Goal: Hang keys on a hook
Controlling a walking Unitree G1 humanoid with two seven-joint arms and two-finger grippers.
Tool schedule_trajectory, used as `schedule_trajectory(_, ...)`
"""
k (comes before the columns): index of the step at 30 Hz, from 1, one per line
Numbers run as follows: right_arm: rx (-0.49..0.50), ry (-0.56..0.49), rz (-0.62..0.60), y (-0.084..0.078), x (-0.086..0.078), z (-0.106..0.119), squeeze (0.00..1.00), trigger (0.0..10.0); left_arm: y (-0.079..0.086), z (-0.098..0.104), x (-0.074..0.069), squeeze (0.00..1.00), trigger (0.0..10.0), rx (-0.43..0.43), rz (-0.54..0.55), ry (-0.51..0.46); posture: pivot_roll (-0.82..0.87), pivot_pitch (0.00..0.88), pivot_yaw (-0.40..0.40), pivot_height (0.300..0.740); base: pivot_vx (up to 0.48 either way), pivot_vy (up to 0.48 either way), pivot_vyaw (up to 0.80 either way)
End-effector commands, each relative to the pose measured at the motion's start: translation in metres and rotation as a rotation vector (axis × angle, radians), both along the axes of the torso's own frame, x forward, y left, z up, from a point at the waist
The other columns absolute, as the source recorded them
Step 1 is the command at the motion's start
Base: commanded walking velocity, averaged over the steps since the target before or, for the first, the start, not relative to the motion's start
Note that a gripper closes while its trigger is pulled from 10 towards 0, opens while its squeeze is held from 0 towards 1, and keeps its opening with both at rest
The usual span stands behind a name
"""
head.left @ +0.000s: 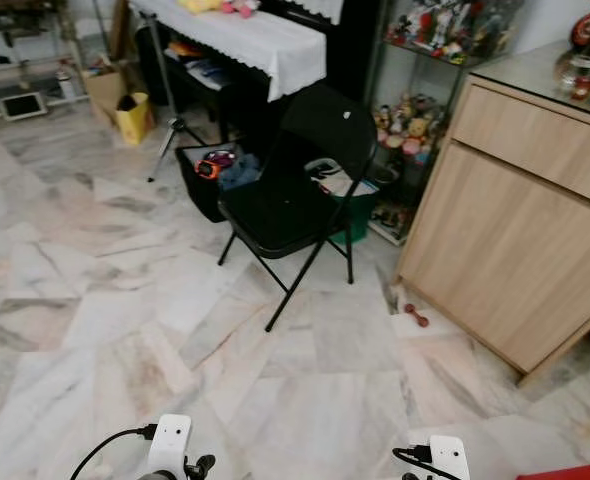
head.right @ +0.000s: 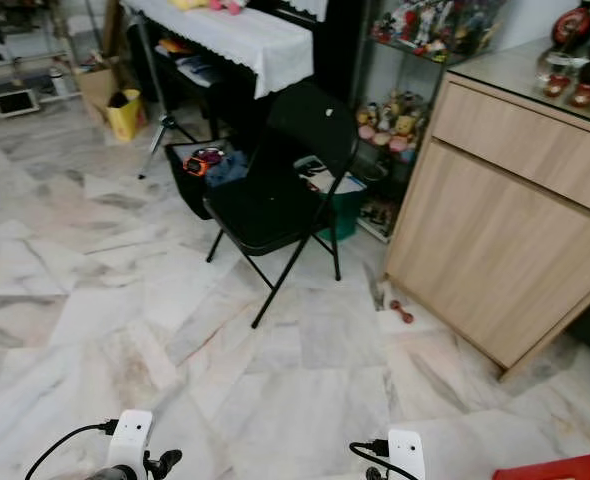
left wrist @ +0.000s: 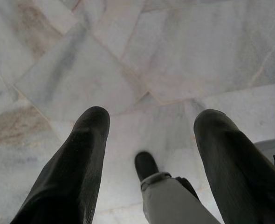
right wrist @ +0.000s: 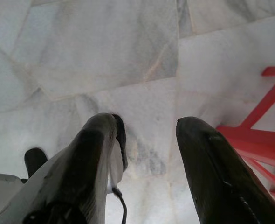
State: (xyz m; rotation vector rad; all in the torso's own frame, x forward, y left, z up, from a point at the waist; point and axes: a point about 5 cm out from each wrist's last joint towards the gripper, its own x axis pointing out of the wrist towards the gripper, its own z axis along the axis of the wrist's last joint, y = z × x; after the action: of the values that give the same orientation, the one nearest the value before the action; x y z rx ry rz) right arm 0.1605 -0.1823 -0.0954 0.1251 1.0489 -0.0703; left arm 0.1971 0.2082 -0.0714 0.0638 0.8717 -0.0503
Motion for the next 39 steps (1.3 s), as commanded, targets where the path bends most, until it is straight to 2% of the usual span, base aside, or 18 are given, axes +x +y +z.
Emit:
schedule_trajectory(1, 0.001, -0.002, 0.002, 0.0024, 0.0012, 0.0002, 0.0, 10.0, -0.0006, -0.0006, -0.001, 0.0, 10.0, 0.002, -0.003, 0.003, 0.0, 0.0, -0.044, 0.74, 0.0, 0.0, -0.56)
schedule_trajectory(8, 0.003, -0.003, 0.005, 0.0061, 0.0016, 0.0, 0.0, 10.0, -0.0014, 0.0006, 0.0013, 0.0, 10.0, 0.025, -0.04, -0.005, 0.0, 0.0, -0.044, 0.74, 0.0, -0.137, -0.56)
schedule_trajectory(11, 0.005, -0.004, 0.005, 0.007, 0.0022, 0.0002, 0.0, 10.0, -0.0025, 0.0011, 0.0024, 0.0, 10.0, -0.005, -0.008, -0.013, 0.0, 0.0, -0.043, 0.74, 0.0, -0.16, -0.56)
schedule_trajectory(17, 0.007, -0.005, 0.005, 0.0077, 0.0029, 0.0003, 0.0, 10.0, -0.0042, 0.0009, 0.0025, 0.0, 10.0, 0.007, -0.044, -0.008, 0.0, 0.0, -0.042, 0.74, 0.0, 0.0, -0.56)
schedule_trajectory(22, 0.005, -0.011, -0.001, 0.0076, 0.0056, 0.0015, 0.0, 10.0, -0.0091, 0.0016, 0.0035, 0.0, 10.0, -0.041, -0.047, -0.029, 0.0, 0.0, -0.041, 0.74, 0.0, 0.0, -0.56)
schedule_trajectory(28, 0.01, -0.017, -0.003, 0.009, 0.0093, 0.0028, 0.0, 10.0, -0.0076, 0.0022, 0.0041, 0.0, 10.0, -0.04, -0.028, -0.037, 0.0, 0.0, -0.041, 0.74, 0.0, 0.0, -0.56)
schedule_trajectory(39, 0.011, -0.015, -0.016, 0.0091, 0.0076, 0.0021, 0.0, 10.0, -0.0094, 0.0019, 0.0038, 0.0, 10.0, -0.026, -0.082, -0.03, 0.0, 0.0, -0.039, 0.74, 0.0, 0.0, -0.56)
